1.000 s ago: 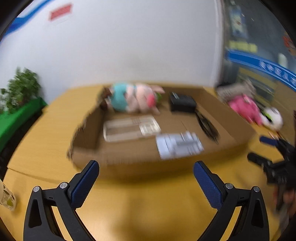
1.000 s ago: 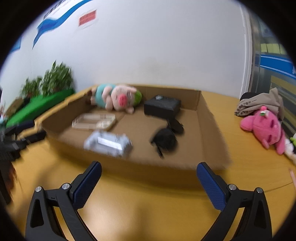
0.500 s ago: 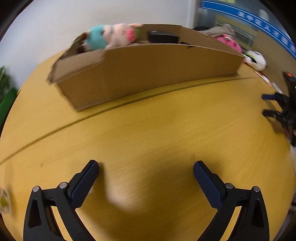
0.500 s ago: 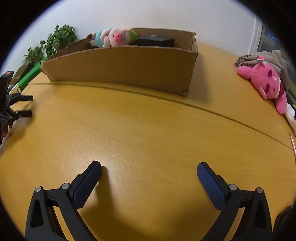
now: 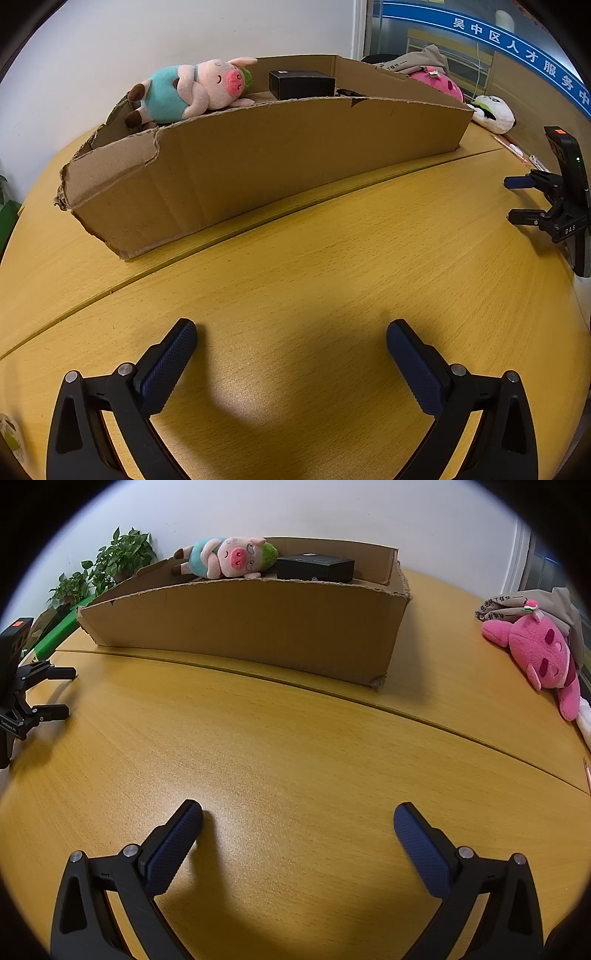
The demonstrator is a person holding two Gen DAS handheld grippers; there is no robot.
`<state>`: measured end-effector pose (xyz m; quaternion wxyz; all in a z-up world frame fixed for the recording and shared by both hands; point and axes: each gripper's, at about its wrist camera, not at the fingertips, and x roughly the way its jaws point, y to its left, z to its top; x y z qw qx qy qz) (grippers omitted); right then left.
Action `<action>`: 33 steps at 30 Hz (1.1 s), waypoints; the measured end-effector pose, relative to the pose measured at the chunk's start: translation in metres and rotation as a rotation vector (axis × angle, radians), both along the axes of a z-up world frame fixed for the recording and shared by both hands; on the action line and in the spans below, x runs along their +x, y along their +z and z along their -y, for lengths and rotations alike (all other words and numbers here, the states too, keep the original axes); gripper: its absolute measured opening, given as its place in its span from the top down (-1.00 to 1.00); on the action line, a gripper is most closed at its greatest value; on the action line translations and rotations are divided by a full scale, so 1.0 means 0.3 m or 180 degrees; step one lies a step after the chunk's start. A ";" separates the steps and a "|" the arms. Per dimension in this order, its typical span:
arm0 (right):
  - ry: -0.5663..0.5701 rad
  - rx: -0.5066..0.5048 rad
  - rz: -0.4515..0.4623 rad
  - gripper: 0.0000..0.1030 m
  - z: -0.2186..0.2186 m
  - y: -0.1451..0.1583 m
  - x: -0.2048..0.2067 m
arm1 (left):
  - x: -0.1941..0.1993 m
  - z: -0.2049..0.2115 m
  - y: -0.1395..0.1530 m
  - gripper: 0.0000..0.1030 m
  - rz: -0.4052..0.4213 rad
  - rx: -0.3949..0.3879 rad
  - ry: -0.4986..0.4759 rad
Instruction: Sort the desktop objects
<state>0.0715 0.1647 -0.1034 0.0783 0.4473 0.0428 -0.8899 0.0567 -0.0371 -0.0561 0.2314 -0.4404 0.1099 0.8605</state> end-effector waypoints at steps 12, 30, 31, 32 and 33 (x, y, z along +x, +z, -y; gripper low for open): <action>0.0002 0.0000 0.0003 -1.00 0.000 0.000 0.002 | 0.001 -0.006 -0.002 -1.00 -0.0003 0.0000 -0.0008; 0.0005 -0.0001 0.0008 -1.00 0.000 0.000 0.003 | 0.004 -0.006 -0.003 -1.00 -0.0007 0.0006 -0.0037; 0.0005 -0.0001 0.0008 -1.00 0.000 0.000 0.004 | 0.004 -0.007 -0.003 -1.00 -0.0007 0.0006 -0.0038; 0.0006 -0.0001 0.0008 -1.00 0.000 0.000 0.004 | 0.004 -0.006 -0.003 -1.00 -0.0007 0.0006 -0.0038; 0.0006 0.0000 0.0009 -1.00 0.000 -0.001 0.004 | 0.004 -0.007 -0.003 -1.00 -0.0007 0.0006 -0.0038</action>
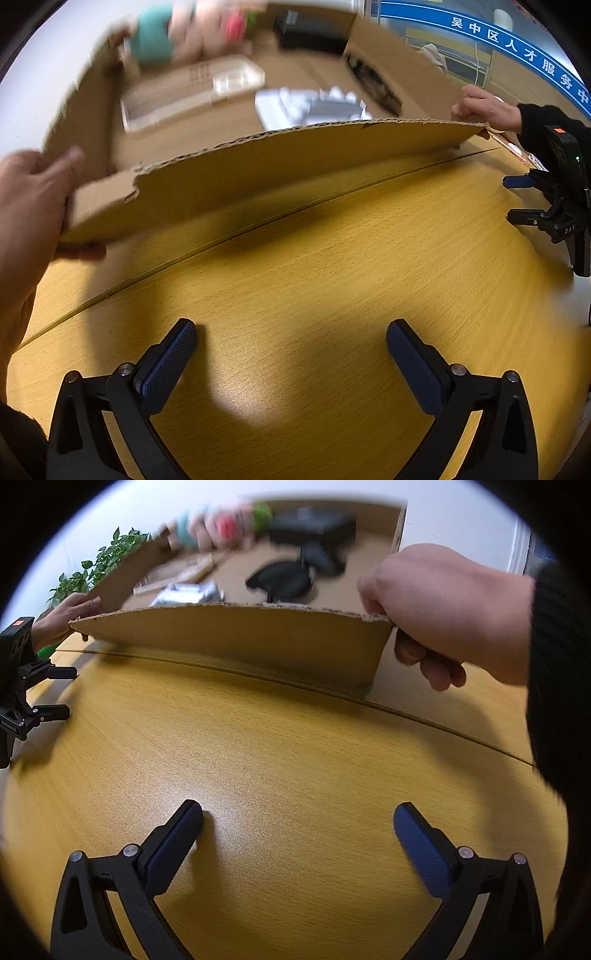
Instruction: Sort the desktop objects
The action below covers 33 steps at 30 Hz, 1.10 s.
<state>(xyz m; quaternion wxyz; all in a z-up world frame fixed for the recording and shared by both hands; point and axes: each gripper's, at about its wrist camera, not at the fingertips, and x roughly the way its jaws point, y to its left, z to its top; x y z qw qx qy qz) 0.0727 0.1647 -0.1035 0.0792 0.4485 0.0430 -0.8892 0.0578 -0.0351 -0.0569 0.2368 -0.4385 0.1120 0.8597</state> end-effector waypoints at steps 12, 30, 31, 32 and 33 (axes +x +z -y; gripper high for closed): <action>0.0000 -0.0001 0.0006 -1.00 0.001 0.002 -0.001 | 0.001 -0.001 0.000 -1.00 -0.0001 -0.0001 -0.0004; 0.0004 -0.0002 0.0011 -1.00 0.002 -0.003 -0.001 | 0.013 0.013 0.011 -1.00 -0.0003 -0.0002 -0.0019; 0.0004 -0.0002 0.0012 -1.00 0.003 -0.003 -0.001 | 0.013 0.013 0.012 -1.00 -0.0002 -0.0002 -0.0020; 0.0005 -0.0002 0.0012 -1.00 0.003 -0.003 0.000 | 0.014 0.015 0.013 -1.00 -0.0002 -0.0002 -0.0021; 0.0006 -0.0002 0.0012 -1.00 0.003 -0.004 0.000 | 0.015 0.017 0.015 -1.00 -0.0002 -0.0003 -0.0022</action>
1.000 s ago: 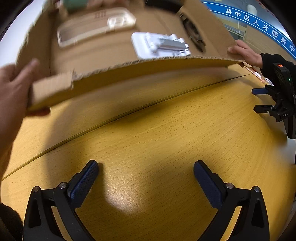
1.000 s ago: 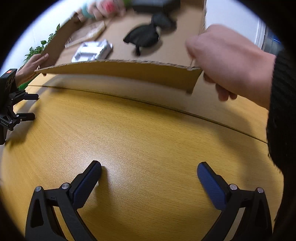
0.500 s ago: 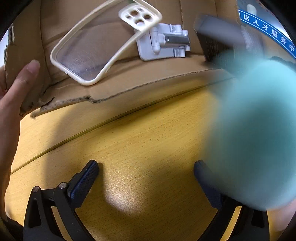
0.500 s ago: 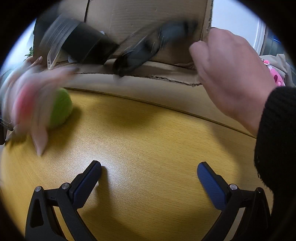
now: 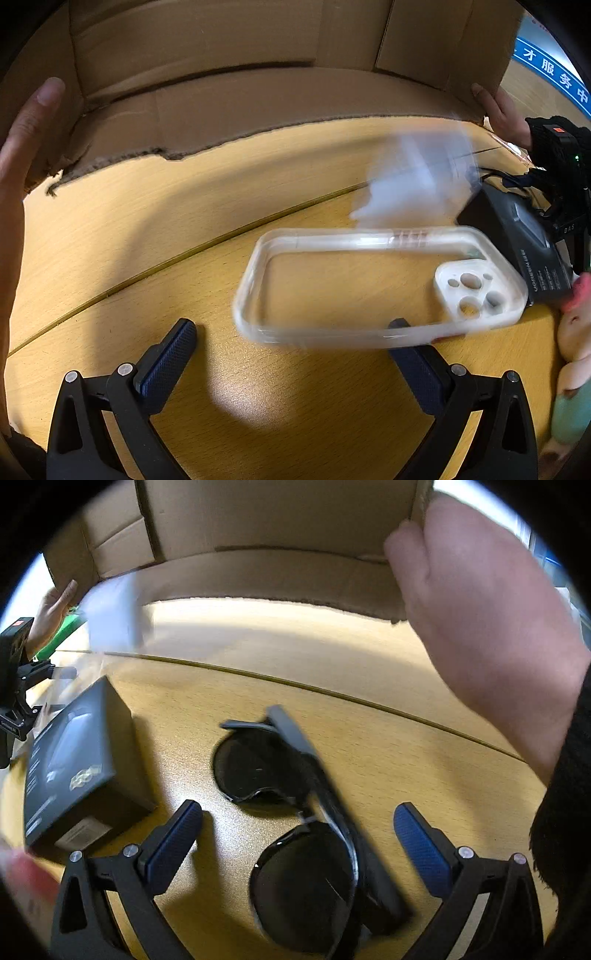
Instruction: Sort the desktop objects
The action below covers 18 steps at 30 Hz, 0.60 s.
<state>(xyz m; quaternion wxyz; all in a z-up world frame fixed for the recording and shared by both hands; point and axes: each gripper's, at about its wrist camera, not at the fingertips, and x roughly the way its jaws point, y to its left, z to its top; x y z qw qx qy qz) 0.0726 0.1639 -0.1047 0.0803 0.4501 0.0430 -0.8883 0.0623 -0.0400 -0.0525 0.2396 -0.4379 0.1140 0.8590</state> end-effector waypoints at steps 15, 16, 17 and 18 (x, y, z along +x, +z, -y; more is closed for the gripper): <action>0.0030 0.0000 0.0002 -1.00 0.010 -0.015 0.005 | -0.011 0.022 0.008 -1.00 0.0001 0.0000 -0.0007; 0.0030 0.0000 0.0003 -1.00 0.010 -0.014 0.005 | -0.011 0.023 0.008 -1.00 0.0001 0.0000 -0.0008; 0.0031 0.0000 0.0002 -1.00 0.009 -0.014 0.006 | -0.010 0.020 0.007 -1.00 0.0001 0.0000 -0.0008; 0.0031 0.0000 0.0002 -1.00 0.010 -0.016 0.006 | -0.011 0.020 0.008 -1.00 0.0001 -0.0001 -0.0008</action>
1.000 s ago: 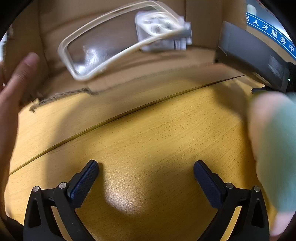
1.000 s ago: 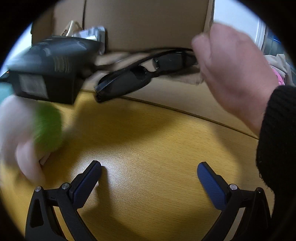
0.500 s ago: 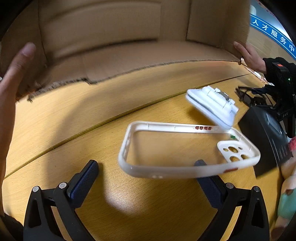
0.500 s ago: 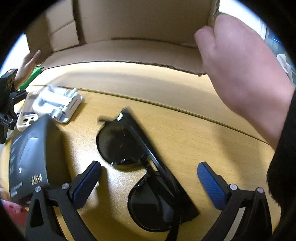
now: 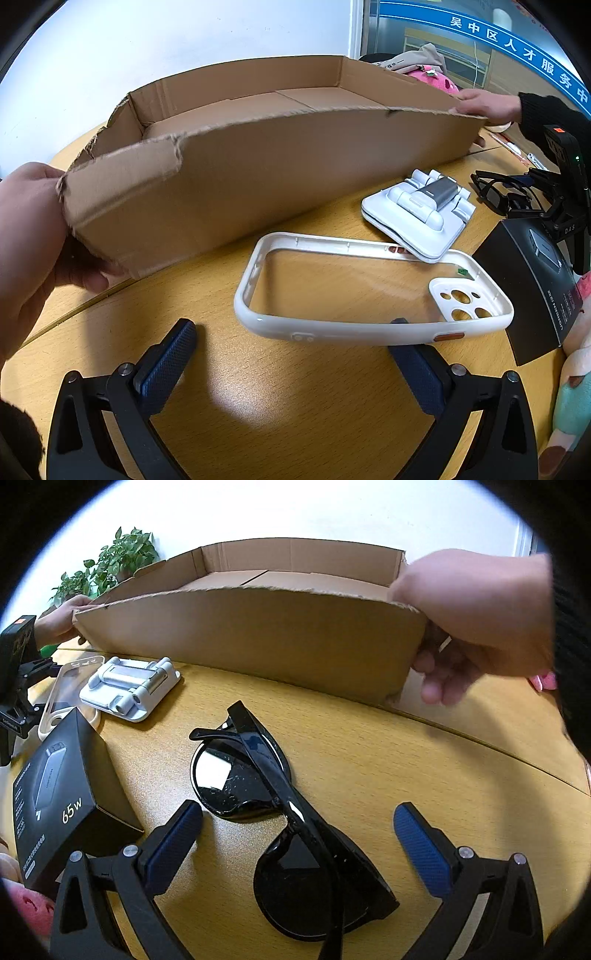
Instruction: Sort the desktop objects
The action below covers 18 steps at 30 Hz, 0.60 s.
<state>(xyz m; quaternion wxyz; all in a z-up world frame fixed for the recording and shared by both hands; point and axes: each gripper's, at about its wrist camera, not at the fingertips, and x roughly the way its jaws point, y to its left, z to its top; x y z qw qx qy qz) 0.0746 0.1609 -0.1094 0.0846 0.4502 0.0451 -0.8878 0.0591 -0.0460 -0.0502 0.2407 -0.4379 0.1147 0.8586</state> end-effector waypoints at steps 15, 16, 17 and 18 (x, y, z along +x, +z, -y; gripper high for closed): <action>0.0004 0.0000 0.0000 -1.00 -0.002 0.005 0.011 | -0.004 -0.003 -0.004 -1.00 -0.0003 -0.0002 -0.0006; 0.0004 0.0000 0.0000 -1.00 -0.002 0.005 0.011 | -0.004 -0.005 -0.005 -1.00 -0.0003 -0.0002 -0.0007; 0.0005 0.0000 0.0000 -1.00 -0.003 0.006 0.012 | -0.005 -0.003 -0.004 -1.00 -0.0003 -0.0002 -0.0007; 0.0005 0.0000 0.0000 -1.00 -0.003 0.006 0.012 | -0.005 -0.003 -0.004 -1.00 -0.0003 -0.0002 -0.0007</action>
